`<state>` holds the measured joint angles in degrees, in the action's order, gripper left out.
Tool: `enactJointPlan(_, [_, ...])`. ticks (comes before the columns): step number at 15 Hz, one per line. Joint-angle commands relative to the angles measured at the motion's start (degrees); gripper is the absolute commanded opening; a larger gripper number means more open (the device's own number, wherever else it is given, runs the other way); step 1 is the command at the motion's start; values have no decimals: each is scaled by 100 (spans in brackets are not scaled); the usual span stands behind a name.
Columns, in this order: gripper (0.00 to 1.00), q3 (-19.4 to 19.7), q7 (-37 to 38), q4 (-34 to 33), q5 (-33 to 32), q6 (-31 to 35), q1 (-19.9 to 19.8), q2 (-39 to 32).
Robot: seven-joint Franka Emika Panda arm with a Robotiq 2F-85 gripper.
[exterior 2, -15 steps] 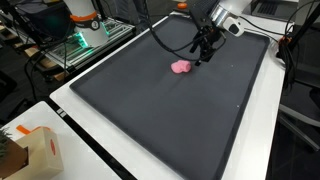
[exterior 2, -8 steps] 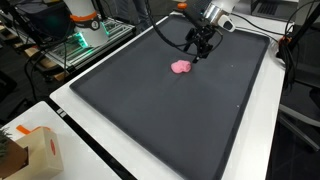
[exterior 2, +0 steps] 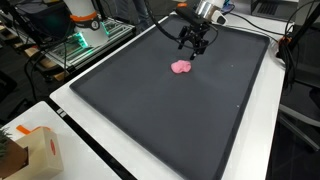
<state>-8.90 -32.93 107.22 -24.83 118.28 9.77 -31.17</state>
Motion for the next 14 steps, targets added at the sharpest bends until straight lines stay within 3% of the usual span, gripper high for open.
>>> enactJointPlan(1, [100,-53,-172,514,-162,355,-61,345])
enactJointPlan(9, [100,-53,-169,637,150,480,-201,598])
enactJointPlan(14, [100,-41,-181,538,803,286,-494,810])
